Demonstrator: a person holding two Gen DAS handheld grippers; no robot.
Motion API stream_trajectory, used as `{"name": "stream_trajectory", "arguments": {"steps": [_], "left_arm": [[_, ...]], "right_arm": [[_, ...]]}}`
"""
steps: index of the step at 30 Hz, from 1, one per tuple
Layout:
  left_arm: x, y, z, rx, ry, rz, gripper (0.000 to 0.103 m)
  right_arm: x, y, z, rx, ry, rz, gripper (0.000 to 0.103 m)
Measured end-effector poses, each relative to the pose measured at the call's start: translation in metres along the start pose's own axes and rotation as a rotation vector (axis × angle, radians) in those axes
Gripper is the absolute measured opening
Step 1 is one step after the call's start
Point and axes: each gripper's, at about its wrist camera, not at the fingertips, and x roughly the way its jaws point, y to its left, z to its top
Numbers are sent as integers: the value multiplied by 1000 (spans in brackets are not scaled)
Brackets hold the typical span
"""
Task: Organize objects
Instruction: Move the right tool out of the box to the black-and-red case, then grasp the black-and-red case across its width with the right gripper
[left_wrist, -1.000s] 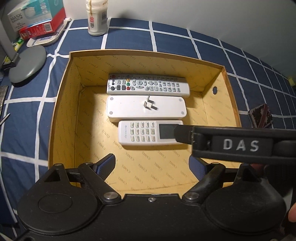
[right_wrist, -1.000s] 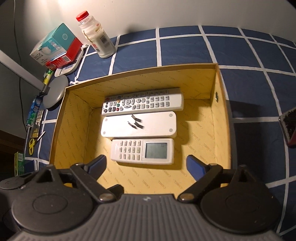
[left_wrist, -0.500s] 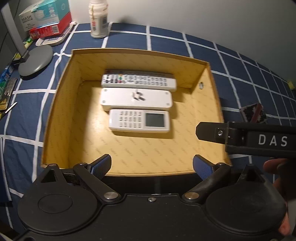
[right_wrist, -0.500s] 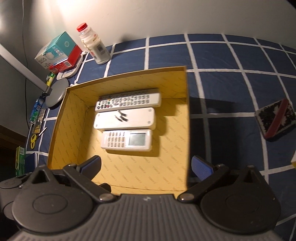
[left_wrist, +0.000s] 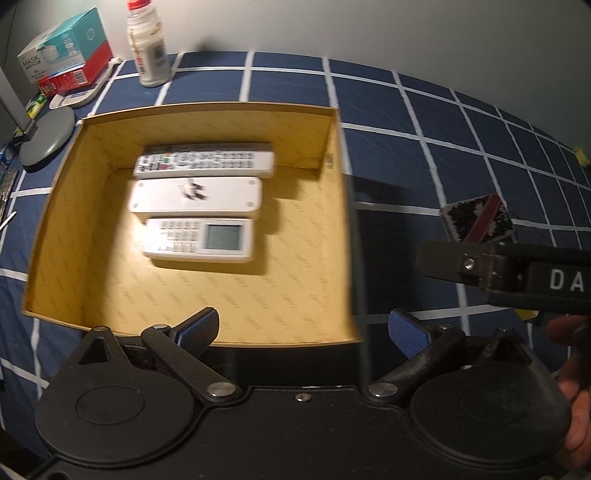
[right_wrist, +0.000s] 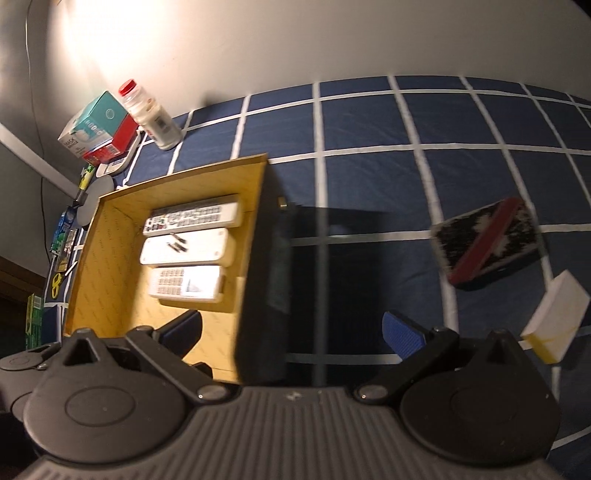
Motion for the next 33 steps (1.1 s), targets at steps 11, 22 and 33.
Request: {"name": "stream_trajectory", "arguments": {"steps": [11, 22, 33], "left_arm": [[23, -97, -1, -30, 9, 15, 103], [56, -162, 2, -85, 21, 51, 103], [80, -193, 23, -156, 20, 82, 103]], "right_arm": [[-29, -105, 8, -23, -4, -6, 103], [-30, -188, 19, -42, 25, -15, 103], [-13, -232, 51, -93, 82, 16, 103]]}}
